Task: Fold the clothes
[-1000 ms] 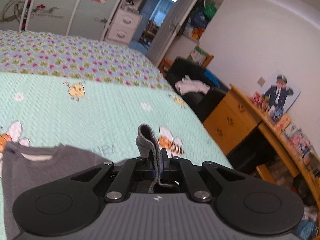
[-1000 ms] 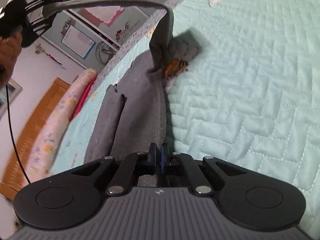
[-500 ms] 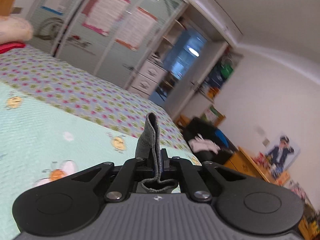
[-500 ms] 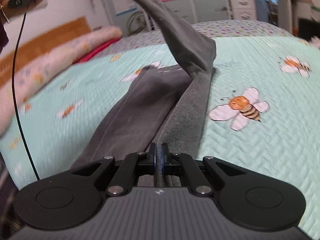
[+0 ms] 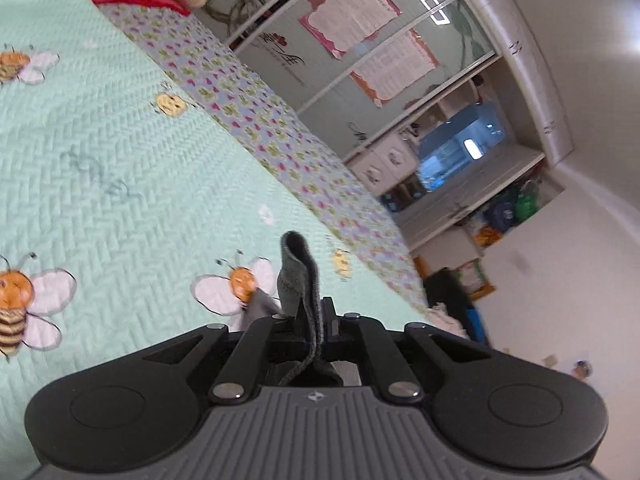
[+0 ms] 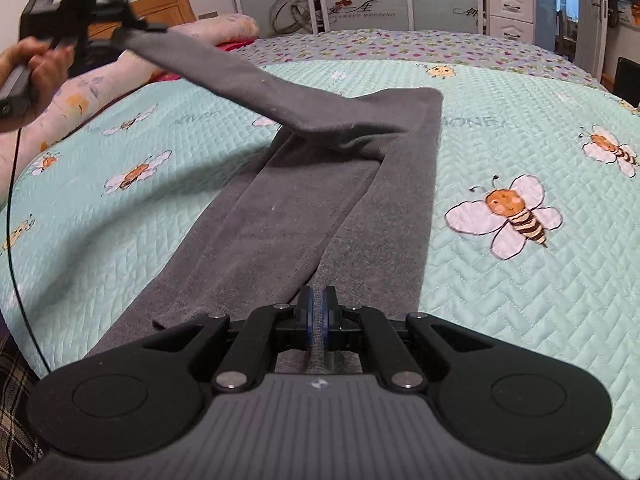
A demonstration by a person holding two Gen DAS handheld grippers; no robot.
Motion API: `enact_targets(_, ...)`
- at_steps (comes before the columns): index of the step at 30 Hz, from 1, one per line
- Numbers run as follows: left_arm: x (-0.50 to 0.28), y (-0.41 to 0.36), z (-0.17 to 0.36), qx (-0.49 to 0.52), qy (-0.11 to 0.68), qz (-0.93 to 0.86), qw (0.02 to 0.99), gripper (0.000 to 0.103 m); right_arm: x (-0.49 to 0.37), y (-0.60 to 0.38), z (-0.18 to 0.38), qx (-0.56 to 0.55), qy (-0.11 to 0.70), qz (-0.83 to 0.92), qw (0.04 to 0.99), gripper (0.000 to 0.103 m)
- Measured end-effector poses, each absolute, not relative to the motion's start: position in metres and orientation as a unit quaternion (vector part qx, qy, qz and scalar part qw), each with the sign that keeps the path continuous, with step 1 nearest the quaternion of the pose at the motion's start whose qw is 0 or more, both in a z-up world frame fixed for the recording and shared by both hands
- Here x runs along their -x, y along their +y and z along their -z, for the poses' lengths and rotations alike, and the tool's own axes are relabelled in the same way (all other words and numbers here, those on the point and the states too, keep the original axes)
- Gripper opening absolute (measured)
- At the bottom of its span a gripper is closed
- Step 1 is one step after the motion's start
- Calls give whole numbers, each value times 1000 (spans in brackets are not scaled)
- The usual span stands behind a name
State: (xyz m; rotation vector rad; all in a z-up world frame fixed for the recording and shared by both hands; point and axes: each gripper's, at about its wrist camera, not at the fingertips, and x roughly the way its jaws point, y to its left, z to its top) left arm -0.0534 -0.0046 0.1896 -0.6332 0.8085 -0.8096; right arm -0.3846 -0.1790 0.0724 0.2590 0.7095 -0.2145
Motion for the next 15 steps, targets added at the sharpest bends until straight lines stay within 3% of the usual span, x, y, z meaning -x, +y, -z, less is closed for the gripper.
enact_targets(9,98,2,-224,270,342,413,800,3,401,-199,-80,-137,344,119,921,3)
enact_targets(15,118,4,-162,269,423,384,775,3,404,-197,-71,-123,356,123,918,3)
